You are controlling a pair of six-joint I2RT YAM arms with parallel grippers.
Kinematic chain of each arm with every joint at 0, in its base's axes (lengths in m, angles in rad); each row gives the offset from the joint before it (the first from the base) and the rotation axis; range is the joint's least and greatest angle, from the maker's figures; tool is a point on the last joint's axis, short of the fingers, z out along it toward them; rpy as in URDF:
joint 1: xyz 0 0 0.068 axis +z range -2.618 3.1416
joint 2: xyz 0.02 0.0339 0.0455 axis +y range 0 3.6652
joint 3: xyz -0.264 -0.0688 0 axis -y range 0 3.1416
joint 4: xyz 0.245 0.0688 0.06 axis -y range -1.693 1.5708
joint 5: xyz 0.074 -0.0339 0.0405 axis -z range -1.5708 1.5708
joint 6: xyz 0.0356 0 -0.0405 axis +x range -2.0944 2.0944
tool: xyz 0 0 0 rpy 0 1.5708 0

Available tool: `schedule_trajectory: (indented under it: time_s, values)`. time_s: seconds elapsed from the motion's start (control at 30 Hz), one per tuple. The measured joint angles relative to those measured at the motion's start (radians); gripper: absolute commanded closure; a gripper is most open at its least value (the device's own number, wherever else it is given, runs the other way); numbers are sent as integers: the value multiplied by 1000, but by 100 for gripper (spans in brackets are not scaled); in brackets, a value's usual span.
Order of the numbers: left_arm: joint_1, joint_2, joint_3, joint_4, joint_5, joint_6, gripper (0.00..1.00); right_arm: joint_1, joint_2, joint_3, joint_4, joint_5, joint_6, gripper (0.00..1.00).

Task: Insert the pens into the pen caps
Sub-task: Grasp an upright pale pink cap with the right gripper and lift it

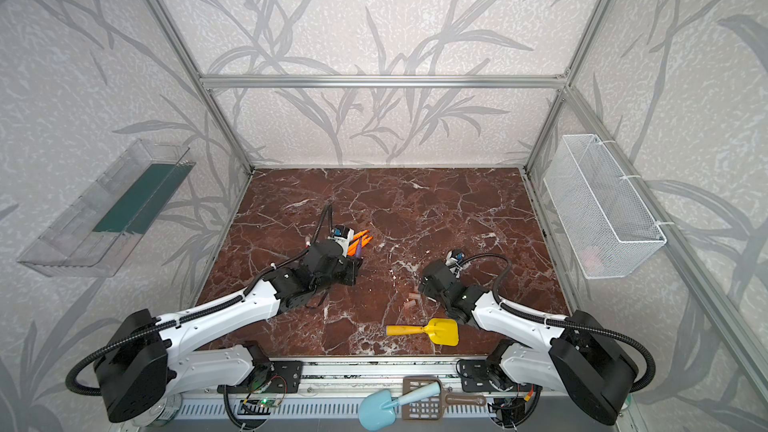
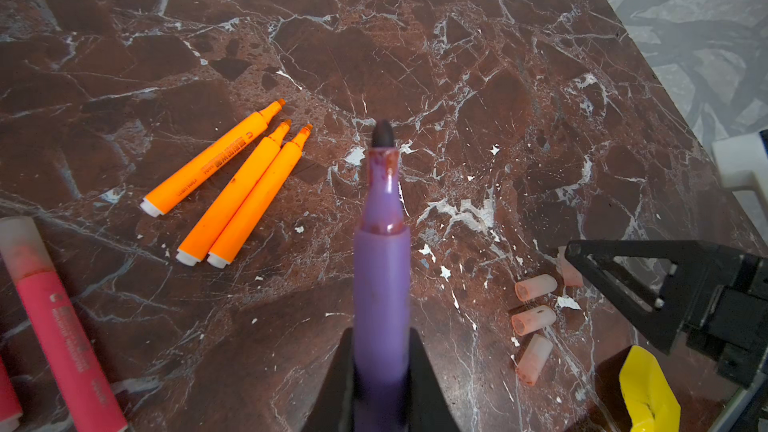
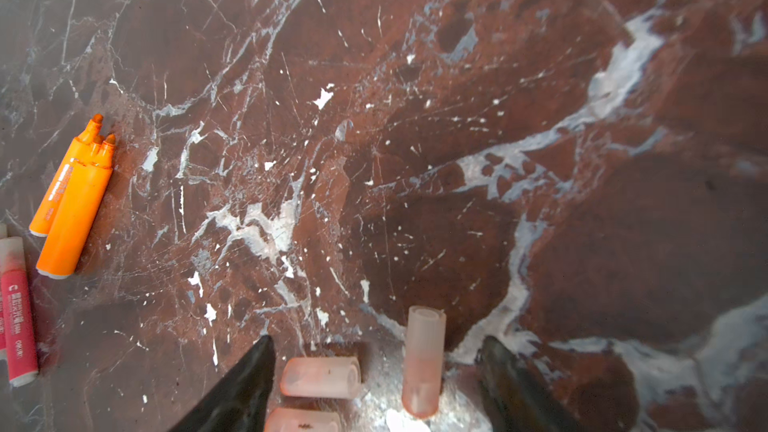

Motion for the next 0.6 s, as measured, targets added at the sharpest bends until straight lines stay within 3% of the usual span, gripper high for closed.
schedule_trajectory:
  time_s: [0.6]
  values:
    - [0, 0, 0, 0, 0, 0, 100, 0, 227, 122, -136, 7, -130, 61]
